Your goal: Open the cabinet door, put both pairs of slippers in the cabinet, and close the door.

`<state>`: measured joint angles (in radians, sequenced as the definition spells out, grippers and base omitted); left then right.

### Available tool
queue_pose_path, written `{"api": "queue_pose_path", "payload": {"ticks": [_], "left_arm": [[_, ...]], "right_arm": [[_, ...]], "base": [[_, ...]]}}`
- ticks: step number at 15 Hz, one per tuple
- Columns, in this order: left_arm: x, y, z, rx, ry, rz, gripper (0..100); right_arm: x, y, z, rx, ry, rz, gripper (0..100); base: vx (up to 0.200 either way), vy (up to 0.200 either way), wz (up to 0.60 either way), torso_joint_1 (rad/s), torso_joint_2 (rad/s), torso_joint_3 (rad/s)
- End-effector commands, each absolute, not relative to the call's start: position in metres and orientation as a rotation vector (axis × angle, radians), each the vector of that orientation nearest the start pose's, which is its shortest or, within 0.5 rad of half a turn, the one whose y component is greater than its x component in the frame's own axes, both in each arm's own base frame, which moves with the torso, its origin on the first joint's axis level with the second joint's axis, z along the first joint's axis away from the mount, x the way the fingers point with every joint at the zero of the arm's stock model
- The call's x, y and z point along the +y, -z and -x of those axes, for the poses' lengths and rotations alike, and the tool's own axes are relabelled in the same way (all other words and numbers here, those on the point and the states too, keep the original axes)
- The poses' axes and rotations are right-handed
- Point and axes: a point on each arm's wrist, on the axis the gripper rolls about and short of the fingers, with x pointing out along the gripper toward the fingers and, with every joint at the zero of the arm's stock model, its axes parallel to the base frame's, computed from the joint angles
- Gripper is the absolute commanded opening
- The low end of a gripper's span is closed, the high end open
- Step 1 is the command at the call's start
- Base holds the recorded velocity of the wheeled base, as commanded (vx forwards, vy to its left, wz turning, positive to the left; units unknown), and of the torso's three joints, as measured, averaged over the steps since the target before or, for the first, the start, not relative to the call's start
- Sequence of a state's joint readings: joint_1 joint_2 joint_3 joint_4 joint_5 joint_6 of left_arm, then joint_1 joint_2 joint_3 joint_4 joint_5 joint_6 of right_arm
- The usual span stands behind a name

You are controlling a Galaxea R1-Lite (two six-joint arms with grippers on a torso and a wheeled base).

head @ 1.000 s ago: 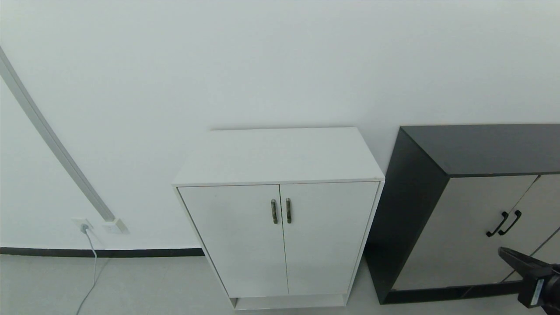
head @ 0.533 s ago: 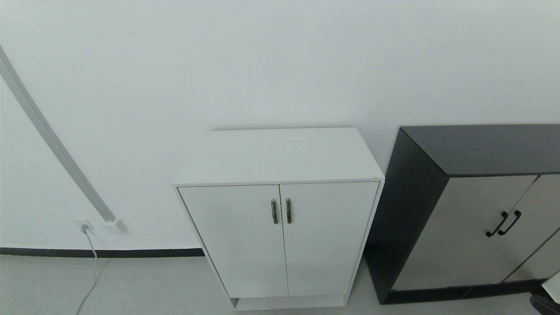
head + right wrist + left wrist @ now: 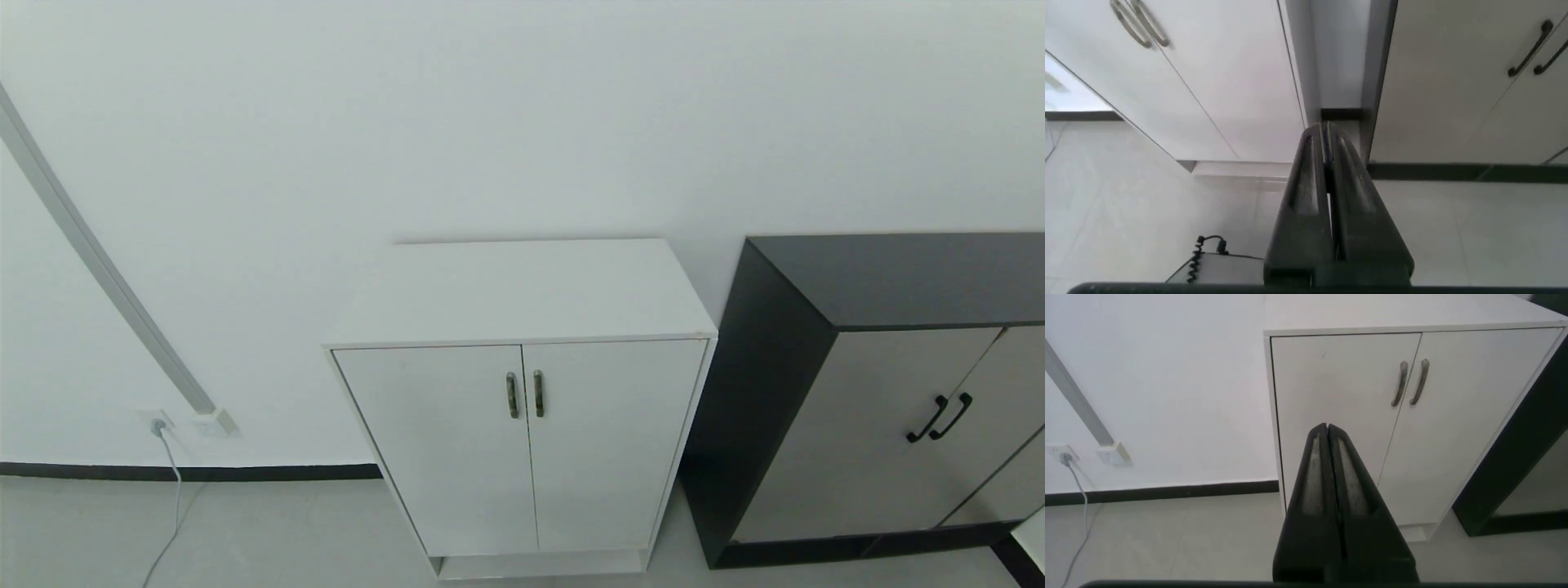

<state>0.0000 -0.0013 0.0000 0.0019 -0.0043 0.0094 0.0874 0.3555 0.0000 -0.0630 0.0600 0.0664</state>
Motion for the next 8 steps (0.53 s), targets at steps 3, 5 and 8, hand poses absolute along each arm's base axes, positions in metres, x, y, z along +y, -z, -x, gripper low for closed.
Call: {"api": "queue_pose_path", "payload": {"ticks": [3,5,8], "left_arm": [[-0.0001,-0.0753,0.0228,0.002,0.005,-0.009,0],[-0.0001,-0.0753,0.0228,0.002,0.005,-0.009,0],[-0.0001,-0.0753,0.0228,0.002,0.003,-0.008,0]], "right_arm": [[0.0009,-0.0833,0.0035,0.215,-0.157,-0.054,0],[0.0000,-0.0804,0.0087,0.156,-0.146,0.057,0],[-0.0006,-0.0783,0.0114,0.140,-0.148,0.066,0]], "base": [[0.000,0.000,0.00,0.000,0.00,0.000],[0.000,0.000,0.00,0.000,0.00,0.000],[0.000,0.000,0.00,0.000,0.00,0.000]]}}
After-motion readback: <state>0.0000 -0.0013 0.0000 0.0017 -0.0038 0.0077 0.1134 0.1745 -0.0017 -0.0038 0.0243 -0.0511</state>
